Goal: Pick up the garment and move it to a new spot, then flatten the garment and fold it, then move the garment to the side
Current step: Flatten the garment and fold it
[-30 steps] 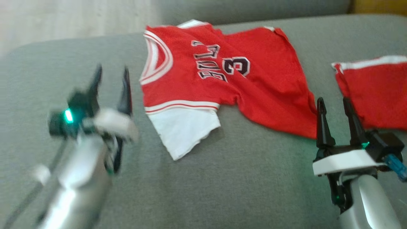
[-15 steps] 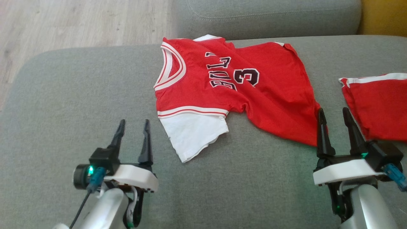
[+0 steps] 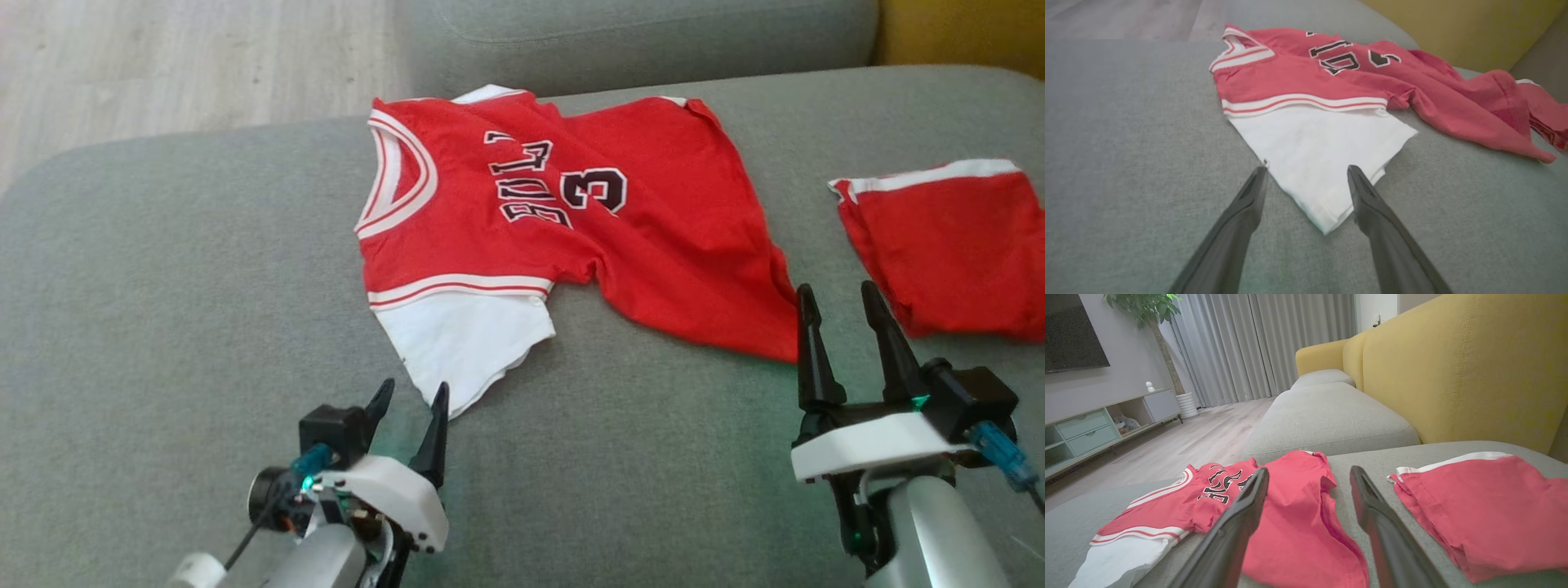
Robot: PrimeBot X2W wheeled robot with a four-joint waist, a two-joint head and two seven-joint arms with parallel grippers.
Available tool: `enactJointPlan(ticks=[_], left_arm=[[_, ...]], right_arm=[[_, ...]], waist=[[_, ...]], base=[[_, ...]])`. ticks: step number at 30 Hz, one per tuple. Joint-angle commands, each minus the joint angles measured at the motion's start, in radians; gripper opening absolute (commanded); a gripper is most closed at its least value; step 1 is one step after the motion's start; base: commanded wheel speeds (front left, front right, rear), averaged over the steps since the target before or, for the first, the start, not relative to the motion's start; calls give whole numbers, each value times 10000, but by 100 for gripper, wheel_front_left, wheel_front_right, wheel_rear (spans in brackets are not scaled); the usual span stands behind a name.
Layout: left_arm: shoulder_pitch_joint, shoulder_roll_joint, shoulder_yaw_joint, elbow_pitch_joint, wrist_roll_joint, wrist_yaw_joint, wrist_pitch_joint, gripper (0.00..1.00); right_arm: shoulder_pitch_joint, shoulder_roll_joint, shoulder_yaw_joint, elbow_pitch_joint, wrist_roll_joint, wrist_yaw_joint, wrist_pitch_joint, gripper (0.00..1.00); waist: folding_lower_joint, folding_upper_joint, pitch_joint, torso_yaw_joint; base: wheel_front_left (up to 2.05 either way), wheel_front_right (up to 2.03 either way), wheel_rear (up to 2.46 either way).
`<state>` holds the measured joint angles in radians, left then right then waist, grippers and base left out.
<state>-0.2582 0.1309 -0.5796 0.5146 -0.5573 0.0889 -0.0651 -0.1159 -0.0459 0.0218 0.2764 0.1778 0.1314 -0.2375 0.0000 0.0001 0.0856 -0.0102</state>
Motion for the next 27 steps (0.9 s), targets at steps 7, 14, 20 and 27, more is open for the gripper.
enactJointPlan(ticks=[7, 14, 20, 27], left_arm=[[-677, -57, 504, 623, -362, 33, 216, 100], [-937, -124, 398, 1176, -440, -66, 425, 100], [-1100, -146, 260, 1563, -538, -203, 837, 98], [-1211, 24, 463, 1421, -678, -293, 474, 0]], right_arm=[[-360, -43, 280, -295, 172, -7, -111, 100], [-431, -43, 318, -243, 199, -7, -157, 100], [-526, -43, 285, -233, 224, -7, -187, 100], [-504, -43, 147, -35, 177, -7, -206, 100]], waist=[[0, -1, 301, -404], [0, -1, 503, -678], [0, -1, 674, -853], [0, -1, 569, -906]], base=[[0, 0, 0], [0, 0, 0], [0, 0, 0], [0, 0, 0]])
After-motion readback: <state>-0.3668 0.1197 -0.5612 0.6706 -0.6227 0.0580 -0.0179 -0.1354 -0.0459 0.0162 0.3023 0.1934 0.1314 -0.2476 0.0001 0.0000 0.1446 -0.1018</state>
